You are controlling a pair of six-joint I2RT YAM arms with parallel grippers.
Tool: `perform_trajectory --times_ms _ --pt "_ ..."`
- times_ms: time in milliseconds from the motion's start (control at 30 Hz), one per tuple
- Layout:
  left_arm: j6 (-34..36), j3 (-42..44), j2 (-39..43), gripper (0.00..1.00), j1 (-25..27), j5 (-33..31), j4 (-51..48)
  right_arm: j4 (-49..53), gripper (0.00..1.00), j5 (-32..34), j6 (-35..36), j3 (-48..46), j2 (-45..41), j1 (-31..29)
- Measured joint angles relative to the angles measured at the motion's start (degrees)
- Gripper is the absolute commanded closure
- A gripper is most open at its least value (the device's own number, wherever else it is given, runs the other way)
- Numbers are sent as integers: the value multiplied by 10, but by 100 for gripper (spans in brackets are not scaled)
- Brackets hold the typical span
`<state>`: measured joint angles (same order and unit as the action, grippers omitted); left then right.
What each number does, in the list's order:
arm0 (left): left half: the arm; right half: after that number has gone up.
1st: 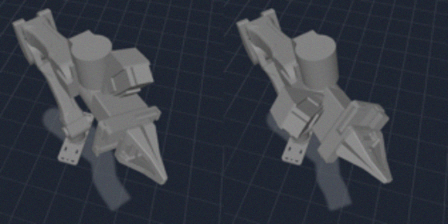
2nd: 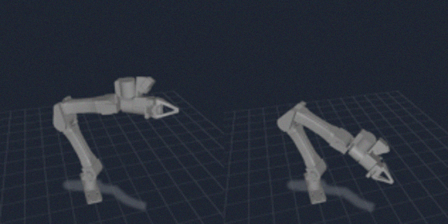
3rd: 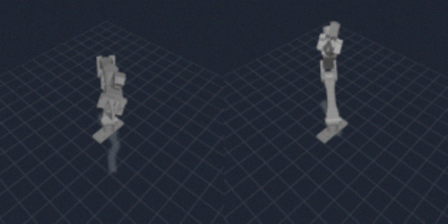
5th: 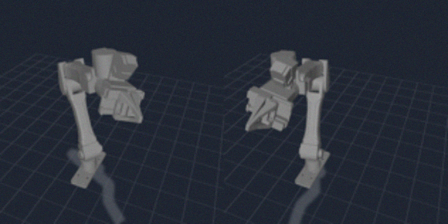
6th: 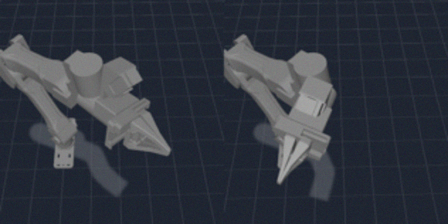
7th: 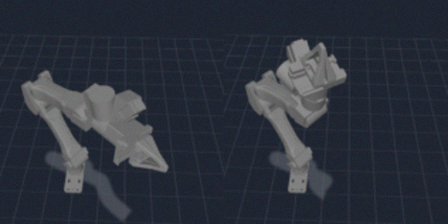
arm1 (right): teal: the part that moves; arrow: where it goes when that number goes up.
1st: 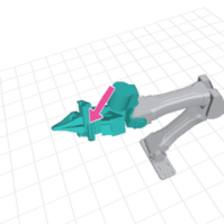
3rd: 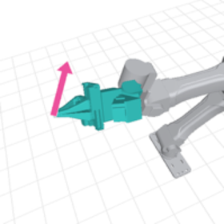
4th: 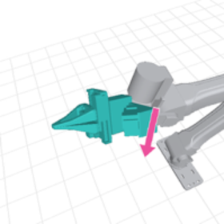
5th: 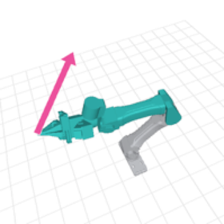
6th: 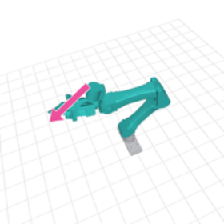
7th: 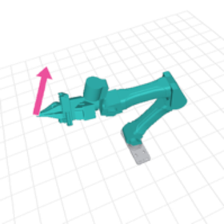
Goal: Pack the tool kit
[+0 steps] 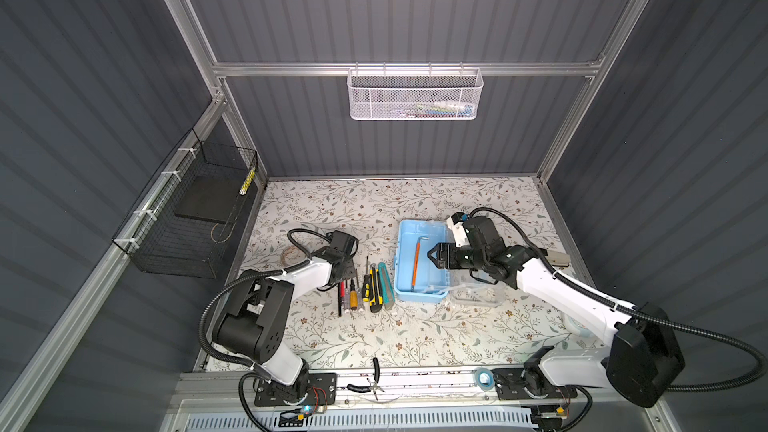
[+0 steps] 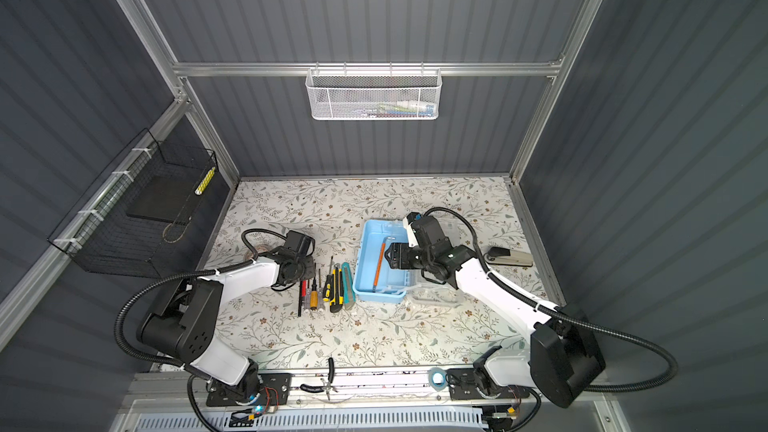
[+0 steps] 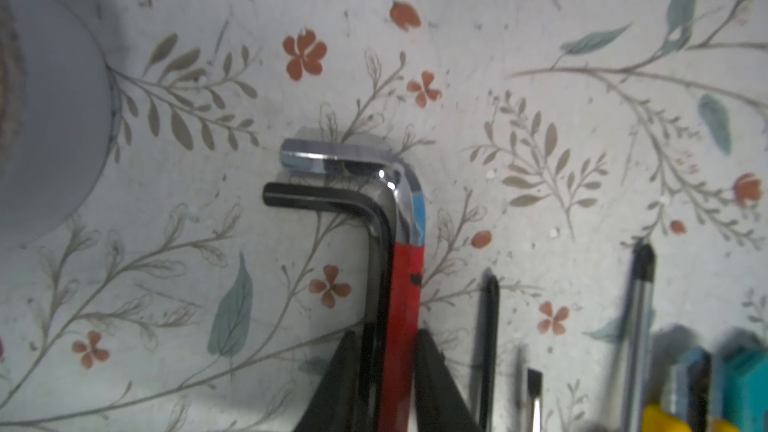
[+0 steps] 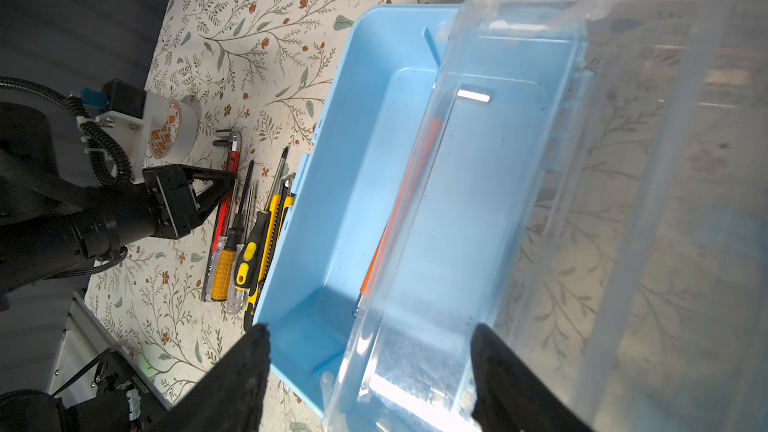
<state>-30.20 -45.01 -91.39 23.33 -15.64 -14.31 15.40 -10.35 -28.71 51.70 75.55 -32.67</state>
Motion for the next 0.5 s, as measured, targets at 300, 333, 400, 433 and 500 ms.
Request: perform_trajectory --times_ms 300,333,400,433,500 --pt "0 0 45 71 0 -13 -45 -4 24 -12 0 0 12 0" --pt "1 0 53 71 0 -14 -48 -6 24 -14 0 1 14 0" --pt "2 0 62 71 0 -17 -54 -9 24 -17 0 1 17 0" --pt "3 -1 63 71 0 -18 -55 -10 24 -19 0 1 19 0" --pt "3 -1 63 72 0 -19 -59 -11 24 -21 0 2 20 0"
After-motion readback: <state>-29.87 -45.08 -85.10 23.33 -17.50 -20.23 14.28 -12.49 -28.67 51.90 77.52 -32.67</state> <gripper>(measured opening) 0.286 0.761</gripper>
